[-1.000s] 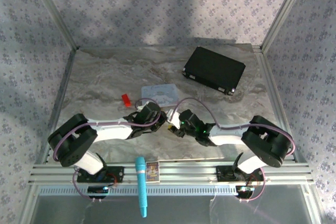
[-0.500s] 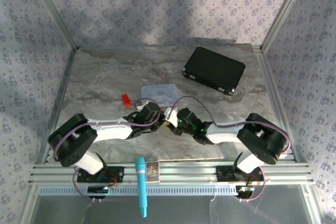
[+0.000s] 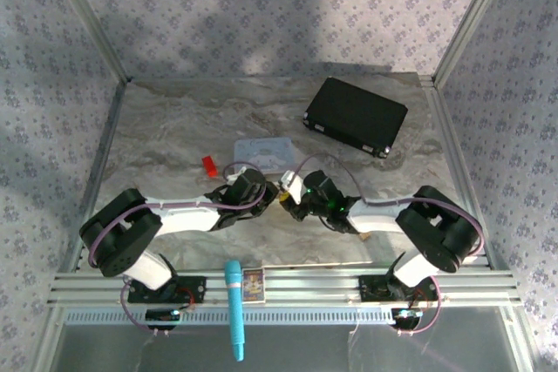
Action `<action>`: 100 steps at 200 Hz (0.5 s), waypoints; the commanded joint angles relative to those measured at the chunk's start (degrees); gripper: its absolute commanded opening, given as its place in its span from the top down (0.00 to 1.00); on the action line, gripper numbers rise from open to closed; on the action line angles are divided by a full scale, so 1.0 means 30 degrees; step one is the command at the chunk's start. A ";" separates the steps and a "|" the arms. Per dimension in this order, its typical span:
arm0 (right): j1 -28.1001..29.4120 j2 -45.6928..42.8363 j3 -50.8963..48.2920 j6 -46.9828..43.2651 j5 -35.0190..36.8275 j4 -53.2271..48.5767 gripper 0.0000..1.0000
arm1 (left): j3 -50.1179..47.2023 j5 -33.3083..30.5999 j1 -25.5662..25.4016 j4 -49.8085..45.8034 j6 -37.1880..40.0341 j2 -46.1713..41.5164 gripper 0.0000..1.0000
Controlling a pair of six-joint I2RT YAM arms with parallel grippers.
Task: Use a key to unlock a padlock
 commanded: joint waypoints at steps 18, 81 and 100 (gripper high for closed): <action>-0.2073 -0.0116 -0.0435 0.2504 -0.1763 0.0385 0.85 | -0.0230 0.0882 -0.0108 0.0323 0.0542 -0.0598 1.00; -0.4110 0.0192 -0.0773 0.4667 -0.4470 0.1281 0.83 | -0.0635 0.0778 -0.0116 0.0556 0.0373 -0.0383 1.00; -0.4248 0.0221 -0.0733 0.4711 -0.4455 0.0992 0.81 | -0.0724 0.0720 -0.0130 0.0574 0.0357 -0.0402 1.00</action>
